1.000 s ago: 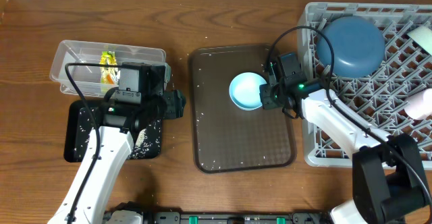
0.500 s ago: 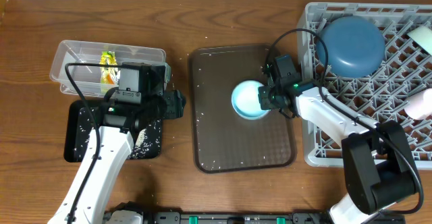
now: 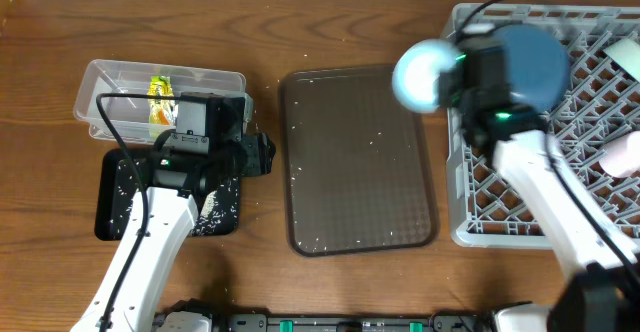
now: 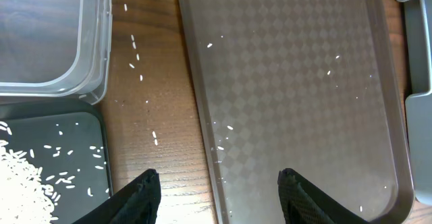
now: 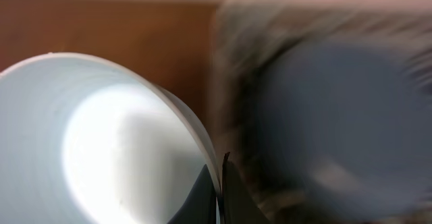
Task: Sort waste into correct bins and load items into the dishwasher rack
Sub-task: 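Lift and carry the white bowl with the right gripper into the rack's right side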
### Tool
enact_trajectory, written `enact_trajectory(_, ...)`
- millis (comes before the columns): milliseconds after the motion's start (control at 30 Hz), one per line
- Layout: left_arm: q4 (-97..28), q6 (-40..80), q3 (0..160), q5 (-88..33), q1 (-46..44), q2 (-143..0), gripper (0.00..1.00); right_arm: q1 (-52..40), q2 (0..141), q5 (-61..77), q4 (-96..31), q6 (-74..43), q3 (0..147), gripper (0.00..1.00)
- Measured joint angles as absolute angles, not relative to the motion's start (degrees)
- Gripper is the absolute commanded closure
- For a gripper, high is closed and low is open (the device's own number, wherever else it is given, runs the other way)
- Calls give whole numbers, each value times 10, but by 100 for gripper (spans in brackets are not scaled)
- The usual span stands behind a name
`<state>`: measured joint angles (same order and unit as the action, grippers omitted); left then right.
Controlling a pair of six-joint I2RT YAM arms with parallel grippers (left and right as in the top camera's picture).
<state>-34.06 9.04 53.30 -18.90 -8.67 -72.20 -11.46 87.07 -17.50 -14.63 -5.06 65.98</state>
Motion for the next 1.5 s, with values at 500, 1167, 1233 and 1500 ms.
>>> enact_trajectory(500, -341, 90, 533, -189, -87, -722, 42, 104, 889, -299, 8, 509, 667, 99)
enact_trajectory(1167, -341, 90, 533, -189, -87, -722, 42, 210, 1000, -336, 151, 736, 667, 99)
enact_trajectory(1233, -341, 90, 533, -189, -87, -722, 42, 210, 1002, -346, 165, 744, 667, 99)
enact_trajectory(1500, -340, 90, 533, -189, -87, -722, 41, 210, 1006, -360, 106, 738, 667, 99)
